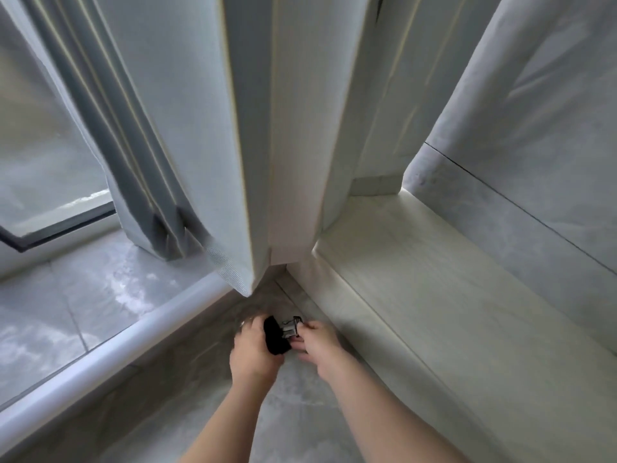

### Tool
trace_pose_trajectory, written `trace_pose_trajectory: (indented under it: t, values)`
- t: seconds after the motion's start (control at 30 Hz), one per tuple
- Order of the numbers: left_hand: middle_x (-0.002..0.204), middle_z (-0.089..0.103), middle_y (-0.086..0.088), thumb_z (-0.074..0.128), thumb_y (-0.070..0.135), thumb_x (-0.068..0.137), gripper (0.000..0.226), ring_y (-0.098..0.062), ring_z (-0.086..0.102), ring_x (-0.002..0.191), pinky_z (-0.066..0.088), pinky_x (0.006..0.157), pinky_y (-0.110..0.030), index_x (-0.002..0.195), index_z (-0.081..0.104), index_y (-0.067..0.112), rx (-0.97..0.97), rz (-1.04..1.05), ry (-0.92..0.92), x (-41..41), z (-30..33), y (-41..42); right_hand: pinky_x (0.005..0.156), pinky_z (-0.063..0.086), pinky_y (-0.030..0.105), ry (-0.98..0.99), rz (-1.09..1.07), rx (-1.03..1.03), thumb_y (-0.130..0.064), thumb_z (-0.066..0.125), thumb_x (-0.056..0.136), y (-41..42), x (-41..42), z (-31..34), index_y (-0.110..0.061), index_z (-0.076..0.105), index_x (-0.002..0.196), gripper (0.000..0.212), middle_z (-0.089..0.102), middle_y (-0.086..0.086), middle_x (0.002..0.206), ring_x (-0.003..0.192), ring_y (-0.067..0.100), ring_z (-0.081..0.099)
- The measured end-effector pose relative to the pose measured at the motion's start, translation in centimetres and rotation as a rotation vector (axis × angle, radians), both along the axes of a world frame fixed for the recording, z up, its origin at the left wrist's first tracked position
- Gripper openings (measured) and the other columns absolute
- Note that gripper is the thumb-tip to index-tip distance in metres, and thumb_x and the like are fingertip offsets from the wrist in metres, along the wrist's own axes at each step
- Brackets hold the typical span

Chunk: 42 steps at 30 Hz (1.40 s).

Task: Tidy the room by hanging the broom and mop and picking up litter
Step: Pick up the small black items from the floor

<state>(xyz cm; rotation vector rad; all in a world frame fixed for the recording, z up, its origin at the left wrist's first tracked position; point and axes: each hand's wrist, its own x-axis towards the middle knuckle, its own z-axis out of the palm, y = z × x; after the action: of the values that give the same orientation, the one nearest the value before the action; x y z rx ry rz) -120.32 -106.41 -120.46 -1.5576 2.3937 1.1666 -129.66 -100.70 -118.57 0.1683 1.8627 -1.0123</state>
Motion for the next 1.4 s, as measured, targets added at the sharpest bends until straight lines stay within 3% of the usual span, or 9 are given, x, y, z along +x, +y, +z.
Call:
trace_pose_trajectory:
  t: [0.07,0.23,0.43,0.53,0.6,0.8,0.97,1.13,1.4]
  values:
    - [0.129,0.050,0.002,0.073,0.010,0.069,0.071,-0.022,0.047,0.117,0.047,0.084,-0.033,0.132,0.045,0.026,0.008,-0.014,0.008,0.8,3.7,0.8,0.068,0.053,0.028,-0.016,0.058,0.006,-0.017,0.043,0.100,0.8,0.5,3.6,-0.003,0.049,0.127,0.031,0.062,0.018,0.124,0.112,0.026,0.064]
    - [0.119,0.052,0.003,0.069,0.011,0.070,0.061,-0.021,0.049,0.108,0.049,0.081,-0.034,0.126,0.048,0.026,-0.040,-0.013,0.028,2.2,15.6,1.0,0.086,0.055,0.037,-0.057,0.116,-0.005,-0.017,0.043,0.100,1.1,0.7,15.1,-0.003,0.047,0.127,0.031,0.062,0.019,0.122,0.112,0.026,0.063]
    - [0.117,0.055,0.000,0.069,0.009,0.067,0.059,-0.024,0.053,0.109,0.049,0.085,-0.035,0.122,0.052,0.022,-0.015,0.067,0.113,4.2,29.3,1.2,0.074,0.056,0.034,-0.067,0.189,-0.065,-0.015,0.043,0.100,0.8,2.2,28.6,-0.001,0.050,0.124,0.029,0.062,0.016,0.108,0.094,0.022,0.060]
    - [0.114,0.057,-0.002,0.070,0.012,0.068,0.055,-0.025,0.054,0.105,0.048,0.084,-0.034,0.120,0.055,0.019,-0.069,0.096,0.182,5.0,36.4,1.1,0.057,0.050,0.026,-0.060,0.221,-0.117,-0.014,0.042,0.100,0.5,2.7,35.6,-0.007,0.055,0.099,0.015,0.061,0.008,0.086,0.075,0.016,0.060]
    - [0.110,0.058,-0.001,0.073,0.016,0.068,0.052,-0.024,0.054,0.103,0.048,0.082,-0.033,0.117,0.056,0.020,-0.108,0.121,0.215,5.4,41.2,0.6,0.053,0.047,0.023,-0.049,0.240,-0.145,-0.012,0.042,0.100,-0.1,2.8,40.3,-0.013,0.052,0.082,0.020,0.059,0.004,0.077,0.066,0.011,0.058]
    - [0.109,0.056,-0.001,0.068,0.009,0.067,0.053,-0.024,0.056,0.101,0.051,0.075,-0.034,0.117,0.055,0.022,-0.229,0.202,0.252,6.1,54.4,-0.8,0.057,0.050,0.024,0.037,0.355,-0.243,-0.016,0.047,0.098,-2.4,3.3,52.9,-0.010,0.058,0.102,0.013,0.065,0.010,0.100,0.082,0.017,0.064]
    - [0.111,0.057,0.002,0.069,0.014,0.069,0.055,-0.021,0.056,0.100,0.047,0.073,-0.028,0.120,0.053,0.025,-0.364,0.276,0.341,7.5,65.5,-1.5,0.060,0.052,0.024,0.075,0.451,-0.383,-0.018,0.048,0.097,-4.3,3.8,64.3,-0.015,0.058,0.087,0.014,0.068,0.001,0.083,0.074,0.012,0.066]
    - [0.107,0.058,-0.001,0.071,0.013,0.068,0.050,-0.023,0.058,0.098,0.045,0.071,-0.028,0.116,0.056,0.018,-0.510,0.339,0.443,9.8,75.4,-0.9,0.060,0.050,0.023,0.115,0.564,-0.534,-0.017,0.050,0.097,-4.8,6.0,75.1,-0.014,0.056,0.088,0.011,0.064,0.001,0.081,0.071,0.013,0.062]
    - [0.121,0.053,-0.001,0.071,0.012,0.070,0.064,-0.023,0.053,0.112,0.049,0.087,-0.032,0.129,0.049,0.020,-0.761,0.443,0.452,17.0,89.6,1.3,0.064,0.048,0.025,0.178,0.659,-0.762,-0.019,0.052,0.096,-3.8,13.1,89.9,-0.017,0.056,0.085,0.012,0.066,0.000,0.079,0.071,0.010,0.063]
